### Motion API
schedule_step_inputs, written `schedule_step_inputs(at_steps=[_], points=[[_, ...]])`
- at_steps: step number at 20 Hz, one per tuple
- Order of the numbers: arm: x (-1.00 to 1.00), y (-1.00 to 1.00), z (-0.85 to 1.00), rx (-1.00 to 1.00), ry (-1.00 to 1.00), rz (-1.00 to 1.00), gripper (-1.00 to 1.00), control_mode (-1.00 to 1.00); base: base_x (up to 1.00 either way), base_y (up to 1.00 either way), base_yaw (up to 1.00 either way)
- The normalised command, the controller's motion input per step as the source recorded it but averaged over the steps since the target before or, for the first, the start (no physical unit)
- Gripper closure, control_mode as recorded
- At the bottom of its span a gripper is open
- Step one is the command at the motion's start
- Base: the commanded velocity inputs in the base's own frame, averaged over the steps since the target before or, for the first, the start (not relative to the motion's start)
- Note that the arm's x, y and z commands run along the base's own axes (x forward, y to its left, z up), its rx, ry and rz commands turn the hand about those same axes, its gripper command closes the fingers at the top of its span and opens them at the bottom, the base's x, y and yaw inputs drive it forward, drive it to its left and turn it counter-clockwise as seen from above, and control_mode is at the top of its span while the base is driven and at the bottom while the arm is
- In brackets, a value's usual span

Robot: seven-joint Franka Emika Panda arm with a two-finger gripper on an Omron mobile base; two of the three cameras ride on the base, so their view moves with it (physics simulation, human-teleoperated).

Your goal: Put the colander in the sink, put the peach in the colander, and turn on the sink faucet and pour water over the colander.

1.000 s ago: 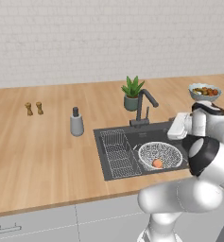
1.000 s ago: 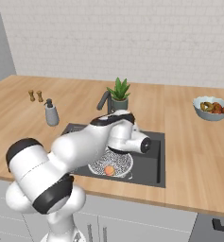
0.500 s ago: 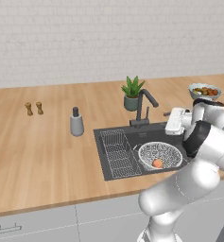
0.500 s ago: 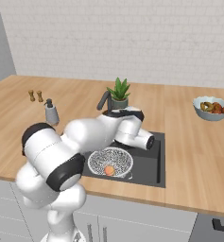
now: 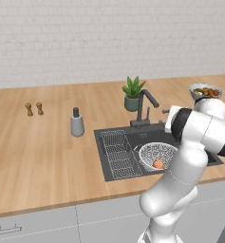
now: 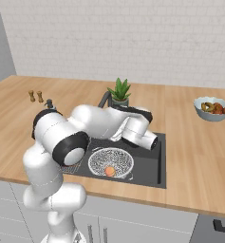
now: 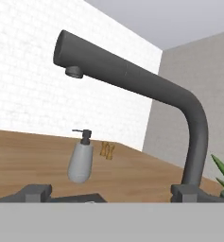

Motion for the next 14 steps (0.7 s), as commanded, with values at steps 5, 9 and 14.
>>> schedule_step_inputs(at_steps=[5, 9, 14], points=[[0.2, 0.0, 0.02, 0.01, 0.0, 0.0, -1.0, -1.0, 0.0, 0.0, 0.0], [0.11, 0.0, 0.0, 0.0, -0.01, 0.0, -1.0, -1.0, 0.0, 0.0, 0.0], [0.07, 0.08, 0.0, 0.0, -0.01, 0.0, -1.0, -1.0, 0.0, 0.0, 0.0]])
